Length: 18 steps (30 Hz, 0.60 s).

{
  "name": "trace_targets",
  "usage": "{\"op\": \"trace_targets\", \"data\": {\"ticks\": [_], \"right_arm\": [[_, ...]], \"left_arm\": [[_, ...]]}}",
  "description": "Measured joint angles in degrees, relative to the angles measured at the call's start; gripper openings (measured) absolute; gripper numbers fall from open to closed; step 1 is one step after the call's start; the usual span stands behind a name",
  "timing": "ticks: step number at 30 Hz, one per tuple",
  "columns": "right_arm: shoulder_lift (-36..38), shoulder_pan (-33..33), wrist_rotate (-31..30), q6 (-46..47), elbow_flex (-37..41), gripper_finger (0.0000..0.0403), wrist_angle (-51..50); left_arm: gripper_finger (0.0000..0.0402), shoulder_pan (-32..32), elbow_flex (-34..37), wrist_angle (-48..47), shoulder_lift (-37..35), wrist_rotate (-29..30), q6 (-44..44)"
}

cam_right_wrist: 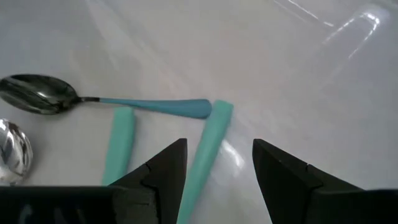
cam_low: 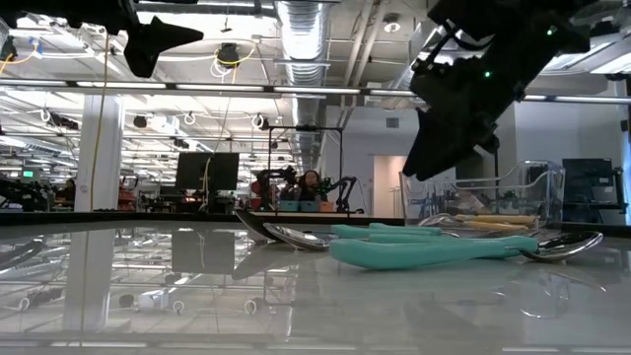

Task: Sort silverware by color (type)
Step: Put the green spoon into the bottom right transparent bin

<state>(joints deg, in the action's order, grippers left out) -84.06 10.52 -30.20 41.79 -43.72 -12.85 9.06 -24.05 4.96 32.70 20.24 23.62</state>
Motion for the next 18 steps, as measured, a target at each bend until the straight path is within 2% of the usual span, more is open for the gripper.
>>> {"op": "trace_targets", "data": {"ticks": [4,14,18], "right_arm": [[-1.5,0.0,0.1,1.7,-0.1,0.0207,0.2],[-1.2,0.4,2.4,-1.8,-0.1,0.0208,2.4],[-1.5,0.8,2.9,-3.2,0.0,0.0224,2.4]], "left_arm": [[0.0226,0.0,0.0,-0.6,0.3,0.0,0.0],[0.0226,0.0,0.0,-0.8,0.7,0.1,0.0],[0.0226,0.0,0.0,-1.0,0.7,0.1,-0.6]]}}
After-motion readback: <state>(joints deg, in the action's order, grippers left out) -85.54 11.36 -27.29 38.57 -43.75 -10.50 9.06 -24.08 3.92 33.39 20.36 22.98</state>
